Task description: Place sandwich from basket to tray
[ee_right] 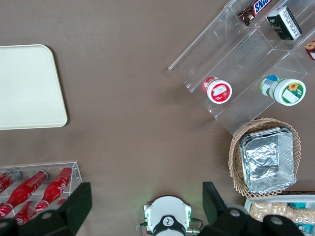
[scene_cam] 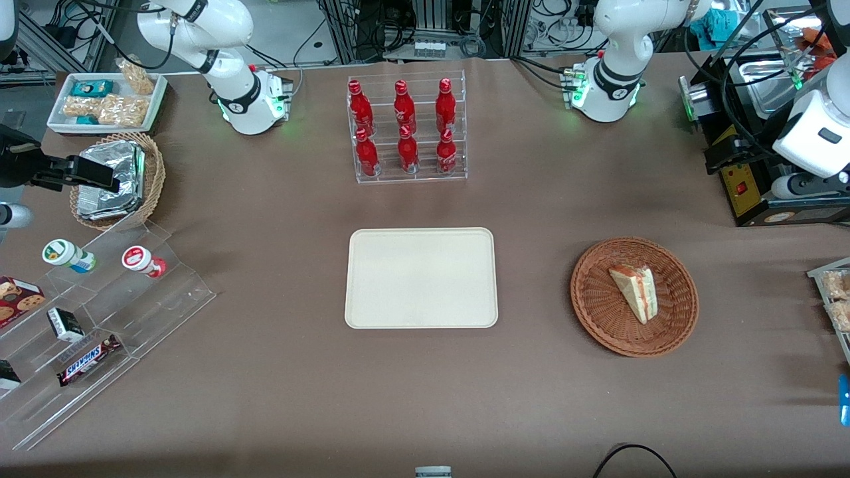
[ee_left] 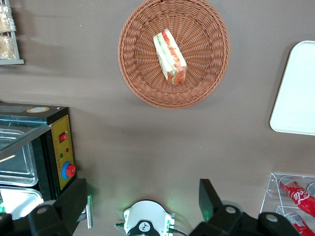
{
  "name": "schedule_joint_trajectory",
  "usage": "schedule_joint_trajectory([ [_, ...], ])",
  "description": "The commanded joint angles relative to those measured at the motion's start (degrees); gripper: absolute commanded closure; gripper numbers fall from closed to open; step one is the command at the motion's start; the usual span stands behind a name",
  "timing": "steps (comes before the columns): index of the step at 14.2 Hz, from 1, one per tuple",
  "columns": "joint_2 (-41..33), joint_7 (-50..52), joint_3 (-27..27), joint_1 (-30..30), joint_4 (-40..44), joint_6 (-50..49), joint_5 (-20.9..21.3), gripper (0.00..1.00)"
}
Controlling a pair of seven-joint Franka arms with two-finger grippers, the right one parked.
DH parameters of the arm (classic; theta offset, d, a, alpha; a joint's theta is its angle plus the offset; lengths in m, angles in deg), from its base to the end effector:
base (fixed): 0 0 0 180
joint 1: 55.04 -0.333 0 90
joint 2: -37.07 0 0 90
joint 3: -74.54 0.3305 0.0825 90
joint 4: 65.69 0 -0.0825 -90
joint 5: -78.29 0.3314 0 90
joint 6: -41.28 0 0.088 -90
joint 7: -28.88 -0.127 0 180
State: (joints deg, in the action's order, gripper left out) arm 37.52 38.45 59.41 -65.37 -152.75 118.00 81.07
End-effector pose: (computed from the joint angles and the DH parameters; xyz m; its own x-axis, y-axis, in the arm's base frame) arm 0.4741 -0.0322 0.6187 0.9797 0.0950 -0.1764 0.0826 -0.9936 -0.0768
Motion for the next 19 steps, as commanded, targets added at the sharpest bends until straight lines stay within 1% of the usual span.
schedule_joint_trajectory([
  [1,0.60,0.18,-0.17,-0.66,0.83,-0.17,-1.02,0.00],
  [4,1.04,0.18,-0.08,-0.74,1.36,-0.09,-0.84,0.00],
  [8,1.66,0.18,1.50,-0.66,1.62,-0.26,-1.02,0.00],
  [19,1.83,-0.08,2.03,-0.75,1.27,0.18,-0.93,0.00],
])
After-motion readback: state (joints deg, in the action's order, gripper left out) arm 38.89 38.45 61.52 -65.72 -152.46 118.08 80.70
